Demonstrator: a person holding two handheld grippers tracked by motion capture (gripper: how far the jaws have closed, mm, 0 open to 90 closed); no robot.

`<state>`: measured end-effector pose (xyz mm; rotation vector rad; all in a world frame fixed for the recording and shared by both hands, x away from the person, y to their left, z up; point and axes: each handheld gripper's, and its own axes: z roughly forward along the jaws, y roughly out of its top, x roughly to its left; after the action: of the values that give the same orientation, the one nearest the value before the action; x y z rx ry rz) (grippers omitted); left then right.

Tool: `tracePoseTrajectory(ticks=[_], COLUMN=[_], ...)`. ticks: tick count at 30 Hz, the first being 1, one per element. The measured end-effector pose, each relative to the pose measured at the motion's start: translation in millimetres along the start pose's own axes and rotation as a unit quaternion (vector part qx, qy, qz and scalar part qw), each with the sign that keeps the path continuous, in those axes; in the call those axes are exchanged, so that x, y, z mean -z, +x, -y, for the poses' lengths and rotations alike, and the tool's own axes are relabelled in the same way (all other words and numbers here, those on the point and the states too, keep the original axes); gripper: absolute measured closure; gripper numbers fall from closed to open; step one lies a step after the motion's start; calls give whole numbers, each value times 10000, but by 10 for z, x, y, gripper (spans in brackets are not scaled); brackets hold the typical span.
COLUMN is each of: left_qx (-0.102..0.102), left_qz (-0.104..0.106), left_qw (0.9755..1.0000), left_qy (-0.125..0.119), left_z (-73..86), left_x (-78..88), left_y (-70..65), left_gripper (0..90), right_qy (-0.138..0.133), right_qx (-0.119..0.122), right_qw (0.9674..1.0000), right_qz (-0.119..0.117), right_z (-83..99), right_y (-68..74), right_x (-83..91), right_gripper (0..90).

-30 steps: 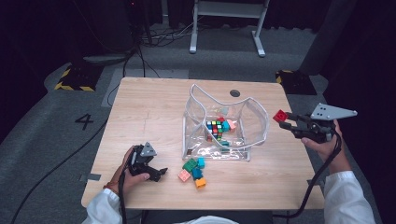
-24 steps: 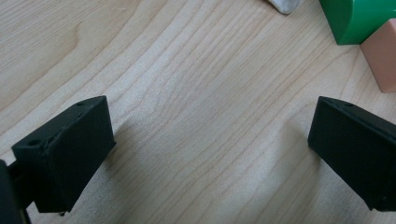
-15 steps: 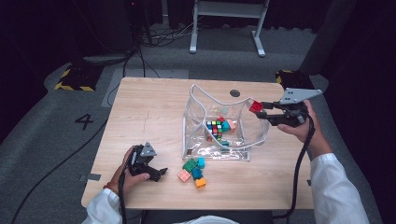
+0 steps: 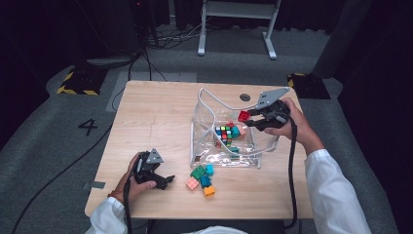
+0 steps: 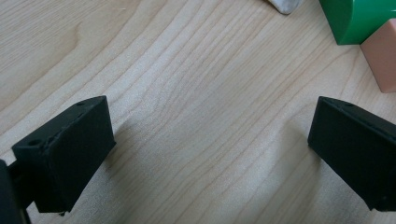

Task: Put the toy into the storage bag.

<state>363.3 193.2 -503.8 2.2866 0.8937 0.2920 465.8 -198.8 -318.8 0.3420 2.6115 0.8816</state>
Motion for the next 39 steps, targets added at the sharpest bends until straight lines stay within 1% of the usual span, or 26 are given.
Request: tracePoseTrajectory(ticks=[1,3,5,6,8,9,13,16,17,19,21,24,25,27,30,31,32,33,34,35,38,39], left_qx=[-1,1,0,-1,-2,0,-1,0,1,8,9,0,-1,-1,-1,-2,-1,-2,-1,-1,-3,-2], left_qz=[2,2,0,1,2,3,-1,2,2,-1,-5,3,2,1,1,1,0,0,0,4,4,3], left_qw=[10000,10000,10000,10000,10000,10000,10000,10000,10000,10000,10000,10000,10000,10000,10000,10000,10000,10000,10000,10000,10000,10000], left_qy=[0,1,0,1,0,-1,-1,1,0,-5,-5,1,3,1,1,2,1,1,1,0,1,2], left_z=[0,0,0,0,0,0,0,0,0,0,0,0,0,0,0,0,0,0,0,0,0,0], left_x=[0,0,0,0,0,0,0,0,0,-1,-1,0,0,0,0,0,0,0,0,0,0,0], left_y=[1,0,0,0,1,0,0,0,0,0,-1,0,1,0,0,0,0,0,0,1,1,1], left_gripper=[3,4,4,4,4,4,4,4,4,4,4,4,4,4,4,4,4,4,4,4,3,3], right_qy=[134,295,457,501,729,881,1310,1633,1703,1915,1951,2041,2047,2005,1902,1831,1799,1713,1559,1442,1165,1020], right_qx=[14,166,148,114,34,66,58,12,-76,-81,-58,-28,-51,-11,-13,-47,-61,-119,-204,-313,-376,-394], right_qw=[9999,9994,9988,9986,9973,9960,9913,9864,9852,9814,9807,9789,9788,9797,9817,9830,9836,9851,9873,9886,9920,9934], right_qz=[-4,2,-40,-99,-105,-102,-105,-158,-177,-117,-141,-55,-46,-76,-46,-86,-89,-120,-209,-291,-313,-355], right_z=[-15,-51,-64,-61,-51,-48,1,88,125,189,230,263,268,281,292,301,301,305,310,315,326,334], right_y=[3,-17,-34,-57,-89,-99,-137,-183,-199,-219,-221,-221,-218,-219,-204,-198,-199,-198,-200,-195,-181,-174], right_x=[-23,-97,-167,-202,-281,-311,-373,-354,-342,-315,-284,-250,-243,-233,-227,-221,-213,-202,-191,-173,-100,-80], right_gripper=[589,589,589,589,589,589,589,589,589,589,589,589,589,588,581,571,559,540,540,533,510,498])
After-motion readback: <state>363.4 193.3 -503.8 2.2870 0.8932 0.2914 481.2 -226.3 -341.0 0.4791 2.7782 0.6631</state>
